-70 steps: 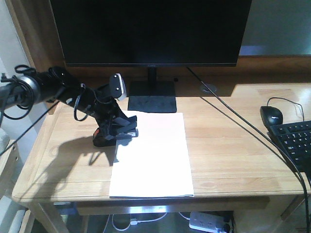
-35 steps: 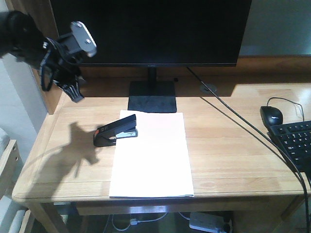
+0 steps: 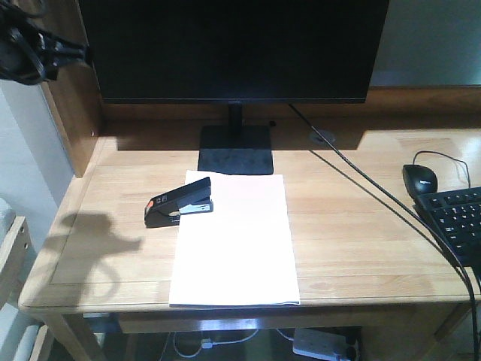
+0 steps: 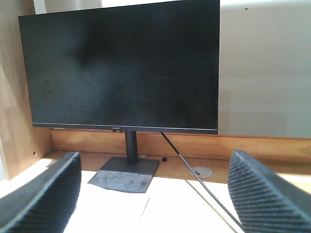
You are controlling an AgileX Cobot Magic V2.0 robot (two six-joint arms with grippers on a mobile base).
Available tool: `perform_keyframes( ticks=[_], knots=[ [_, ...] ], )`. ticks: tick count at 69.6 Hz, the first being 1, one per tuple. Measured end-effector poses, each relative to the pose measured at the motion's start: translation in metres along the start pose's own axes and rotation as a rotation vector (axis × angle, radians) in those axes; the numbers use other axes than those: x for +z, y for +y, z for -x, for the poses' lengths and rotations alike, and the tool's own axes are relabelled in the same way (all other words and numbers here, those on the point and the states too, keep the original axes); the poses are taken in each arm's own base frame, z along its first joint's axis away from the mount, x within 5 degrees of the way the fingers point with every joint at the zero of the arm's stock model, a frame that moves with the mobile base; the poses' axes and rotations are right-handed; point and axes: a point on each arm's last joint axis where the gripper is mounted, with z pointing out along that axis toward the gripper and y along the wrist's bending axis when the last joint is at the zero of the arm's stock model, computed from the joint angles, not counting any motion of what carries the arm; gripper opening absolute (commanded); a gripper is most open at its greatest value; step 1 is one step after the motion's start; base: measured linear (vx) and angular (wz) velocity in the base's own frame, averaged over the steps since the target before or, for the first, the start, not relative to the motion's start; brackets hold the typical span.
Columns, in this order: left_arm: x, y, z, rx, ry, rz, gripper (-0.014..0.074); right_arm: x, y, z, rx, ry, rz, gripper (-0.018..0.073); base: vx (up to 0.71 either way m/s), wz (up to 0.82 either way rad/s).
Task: Grab stapler and paper to desk for stapling
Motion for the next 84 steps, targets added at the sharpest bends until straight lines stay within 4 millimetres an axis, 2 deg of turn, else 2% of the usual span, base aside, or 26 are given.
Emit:
perform_keyframes(
  ticks=[9, 22, 37, 38, 39, 40, 52, 65, 74, 84],
  knots=[
    [-0.027, 0.004, -0.012, -0.041, -0.134, -0.027, -0.0006, 0.000, 0.000, 0.000, 0.000, 0.000, 0.000, 0.0578, 0.00, 0.00],
    [-0.060, 0.010, -0.057, -0.037, -0.322, -0.074, -0.0006, 0.000, 0.000, 0.000, 0.000, 0.000, 0.000, 0.0578, 0.00, 0.00],
    [-0.087, 0.020, -0.125, -0.029, -0.417, -0.097, -0.0006, 0.000, 0.000, 0.000, 0.000, 0.000, 0.000, 0.0578, 0.00, 0.00],
    [-0.089, 0.021, -0.132, -0.028, -0.424, -0.099, -0.0006, 0.000, 0.000, 0.000, 0.000, 0.000, 0.000, 0.0578, 0.00, 0.00],
    [-0.090, 0.023, -0.150, -0.026, -0.436, -0.103, -0.0006, 0.000, 0.000, 0.000, 0.000, 0.000, 0.000, 0.0578, 0.00, 0.00],
    [-0.094, 0.024, -0.155, -0.026, -0.451, -0.106, -0.0006, 0.000, 0.000, 0.000, 0.000, 0.000, 0.000, 0.0578, 0.00, 0.00],
    [-0.105, 0.032, -0.215, -0.001, -0.531, -0.113, -0.0006, 0.000, 0.000, 0.000, 0.000, 0.000, 0.000, 0.0578, 0.00, 0.00],
    [-0.112, 0.039, -0.268, 0.041, -0.579, -0.104, -0.0006, 0.000, 0.000, 0.000, 0.000, 0.000, 0.000, 0.0578, 0.00, 0.00],
    [-0.110, 0.041, -0.294, 0.010, -0.546, -0.121, -0.0006, 0.000, 0.000, 0.000, 0.000, 0.000, 0.000, 0.0578, 0.00, 0.00],
    [-0.108, 0.043, -0.306, 0.018, -0.490, -0.110, -0.0006, 0.000, 0.000, 0.000, 0.000, 0.000, 0.000, 0.0578, 0.00, 0.00]
  ],
)
